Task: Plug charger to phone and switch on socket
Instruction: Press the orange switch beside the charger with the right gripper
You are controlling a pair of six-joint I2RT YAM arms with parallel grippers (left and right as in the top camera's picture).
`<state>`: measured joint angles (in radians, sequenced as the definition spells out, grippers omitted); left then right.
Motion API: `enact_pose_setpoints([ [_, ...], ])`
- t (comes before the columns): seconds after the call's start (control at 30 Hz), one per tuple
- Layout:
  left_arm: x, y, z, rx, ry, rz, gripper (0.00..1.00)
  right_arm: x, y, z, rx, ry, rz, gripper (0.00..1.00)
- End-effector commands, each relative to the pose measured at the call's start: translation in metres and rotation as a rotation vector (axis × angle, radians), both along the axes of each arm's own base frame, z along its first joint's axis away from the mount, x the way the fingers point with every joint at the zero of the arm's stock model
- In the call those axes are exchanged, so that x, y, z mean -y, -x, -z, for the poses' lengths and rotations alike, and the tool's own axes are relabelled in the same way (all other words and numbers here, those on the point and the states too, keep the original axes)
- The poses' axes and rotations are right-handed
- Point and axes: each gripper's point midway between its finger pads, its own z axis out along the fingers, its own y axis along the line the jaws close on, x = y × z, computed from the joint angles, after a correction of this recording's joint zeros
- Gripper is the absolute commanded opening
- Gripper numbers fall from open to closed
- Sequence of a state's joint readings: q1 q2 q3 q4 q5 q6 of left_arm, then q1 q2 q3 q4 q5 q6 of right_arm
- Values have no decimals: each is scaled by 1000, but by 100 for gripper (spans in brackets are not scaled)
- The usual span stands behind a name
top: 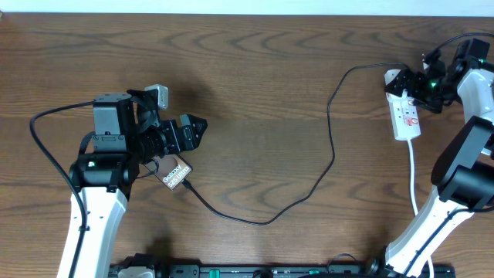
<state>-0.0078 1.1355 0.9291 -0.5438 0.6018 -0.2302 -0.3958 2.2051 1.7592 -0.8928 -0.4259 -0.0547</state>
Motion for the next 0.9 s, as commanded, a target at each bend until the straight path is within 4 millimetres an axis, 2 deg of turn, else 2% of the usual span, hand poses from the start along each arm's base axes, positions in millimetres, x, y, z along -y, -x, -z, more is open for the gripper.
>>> enact_pose_setpoints([
  [0.0,-1,0,-1,6,-18,5,94,-7,-5,-15,29,12,-12,99],
  [0.3,-1,3,3,-16,-18,5,94,-35,-12,-11,29,2,-49,99],
  [0.87,-1,4,3,-20,-18,5,94,-50,0,3,-5,-71,-51,98],
])
